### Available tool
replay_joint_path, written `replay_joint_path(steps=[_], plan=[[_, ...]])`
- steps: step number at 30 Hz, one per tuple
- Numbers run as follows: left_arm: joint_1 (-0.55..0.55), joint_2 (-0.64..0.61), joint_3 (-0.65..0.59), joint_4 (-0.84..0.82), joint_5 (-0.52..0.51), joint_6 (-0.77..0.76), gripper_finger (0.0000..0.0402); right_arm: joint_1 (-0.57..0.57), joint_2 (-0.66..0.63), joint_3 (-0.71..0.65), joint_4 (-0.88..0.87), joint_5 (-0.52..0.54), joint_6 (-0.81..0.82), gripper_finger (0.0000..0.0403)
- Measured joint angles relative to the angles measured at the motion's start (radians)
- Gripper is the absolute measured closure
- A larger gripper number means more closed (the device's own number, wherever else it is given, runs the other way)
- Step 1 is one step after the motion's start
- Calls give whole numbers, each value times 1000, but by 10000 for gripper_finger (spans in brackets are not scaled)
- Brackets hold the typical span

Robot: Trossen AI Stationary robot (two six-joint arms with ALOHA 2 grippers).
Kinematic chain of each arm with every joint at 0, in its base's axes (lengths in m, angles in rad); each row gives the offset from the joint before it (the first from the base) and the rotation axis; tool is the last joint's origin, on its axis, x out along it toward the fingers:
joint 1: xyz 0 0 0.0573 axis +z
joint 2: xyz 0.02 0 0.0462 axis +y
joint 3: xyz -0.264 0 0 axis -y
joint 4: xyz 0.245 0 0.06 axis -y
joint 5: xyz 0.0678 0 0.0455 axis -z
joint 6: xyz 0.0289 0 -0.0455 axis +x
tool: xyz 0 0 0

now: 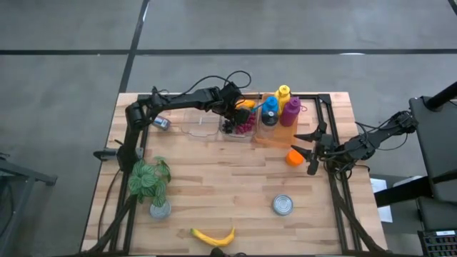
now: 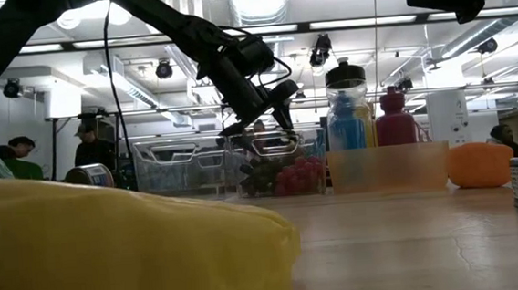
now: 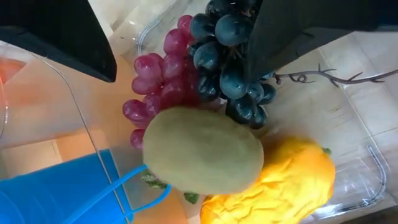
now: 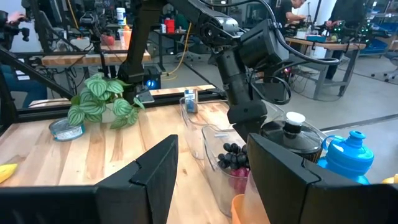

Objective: Pick & Place Food Item
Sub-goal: Put the yellow banana into the right transparent bin

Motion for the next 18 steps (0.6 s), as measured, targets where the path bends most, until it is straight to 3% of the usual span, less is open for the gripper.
replay_joint_path(steps=[9,18], plan=[[0,-13,0,-1,-1,27,38,0,0,0,0,0,0,213],[-49,-171,1,-56,-119,70,38,0,1,0,0,0,0,213]])
